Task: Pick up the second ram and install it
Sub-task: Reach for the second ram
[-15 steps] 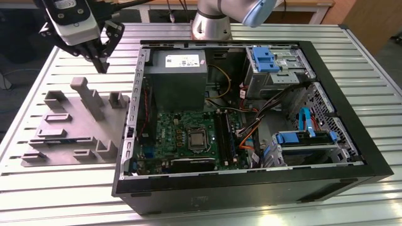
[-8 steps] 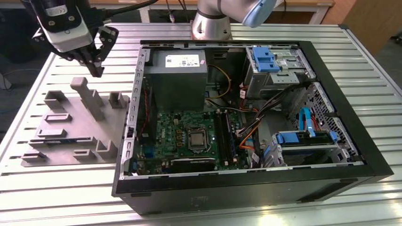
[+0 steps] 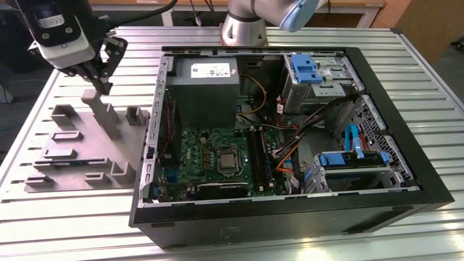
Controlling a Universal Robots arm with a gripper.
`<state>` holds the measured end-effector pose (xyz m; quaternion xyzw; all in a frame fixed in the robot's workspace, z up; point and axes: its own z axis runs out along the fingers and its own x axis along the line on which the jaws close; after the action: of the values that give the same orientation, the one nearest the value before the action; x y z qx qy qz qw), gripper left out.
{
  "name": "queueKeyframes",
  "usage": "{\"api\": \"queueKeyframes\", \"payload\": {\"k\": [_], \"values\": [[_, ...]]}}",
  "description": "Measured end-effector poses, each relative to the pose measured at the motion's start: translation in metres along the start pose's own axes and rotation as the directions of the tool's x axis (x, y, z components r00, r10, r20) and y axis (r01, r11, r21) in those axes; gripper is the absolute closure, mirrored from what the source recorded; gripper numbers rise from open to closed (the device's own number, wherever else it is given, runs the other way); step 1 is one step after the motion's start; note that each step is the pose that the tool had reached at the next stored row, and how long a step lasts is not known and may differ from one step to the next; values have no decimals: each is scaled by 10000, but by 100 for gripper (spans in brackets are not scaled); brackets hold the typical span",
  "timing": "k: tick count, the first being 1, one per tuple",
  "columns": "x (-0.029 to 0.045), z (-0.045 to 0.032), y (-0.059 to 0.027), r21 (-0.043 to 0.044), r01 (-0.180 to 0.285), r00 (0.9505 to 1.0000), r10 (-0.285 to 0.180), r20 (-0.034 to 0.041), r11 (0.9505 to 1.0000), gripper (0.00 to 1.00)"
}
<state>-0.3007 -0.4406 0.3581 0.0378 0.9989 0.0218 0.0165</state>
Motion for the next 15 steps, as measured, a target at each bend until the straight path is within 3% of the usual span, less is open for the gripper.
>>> {"api": "queueKeyframes", "payload": {"k": [15], "values": [[247, 84, -117, 0, -1, 10000, 1, 0, 10000, 89]]}}
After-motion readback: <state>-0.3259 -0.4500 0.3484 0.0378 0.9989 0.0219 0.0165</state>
